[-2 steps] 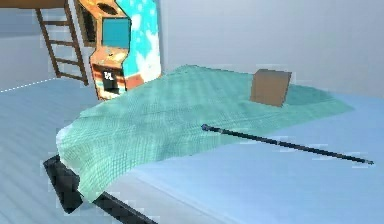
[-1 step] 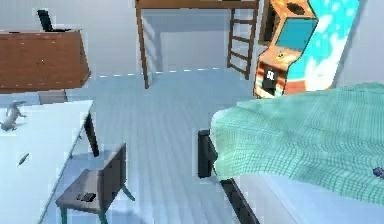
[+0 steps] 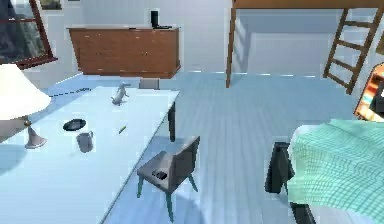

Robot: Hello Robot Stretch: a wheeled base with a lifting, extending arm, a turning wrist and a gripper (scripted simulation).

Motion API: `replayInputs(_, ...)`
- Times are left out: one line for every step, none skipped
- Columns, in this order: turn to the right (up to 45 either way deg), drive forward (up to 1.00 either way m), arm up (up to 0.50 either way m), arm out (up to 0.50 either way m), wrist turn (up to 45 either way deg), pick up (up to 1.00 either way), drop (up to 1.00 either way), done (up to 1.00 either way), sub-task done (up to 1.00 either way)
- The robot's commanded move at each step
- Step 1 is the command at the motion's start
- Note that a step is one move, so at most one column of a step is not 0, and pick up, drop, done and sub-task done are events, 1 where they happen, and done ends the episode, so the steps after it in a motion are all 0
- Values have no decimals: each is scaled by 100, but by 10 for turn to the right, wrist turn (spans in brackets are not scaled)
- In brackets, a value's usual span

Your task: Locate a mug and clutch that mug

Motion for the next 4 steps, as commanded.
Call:
replayInputs(0,65,0,0,0,0,0,0,0)
replayInputs(-450,0,0,0,0,0,0,0,0)
replayInputs(-450,0,0,0,0,0,0,0,0)
replayInputs(-450,0,0,0,0,0,0,0,0)
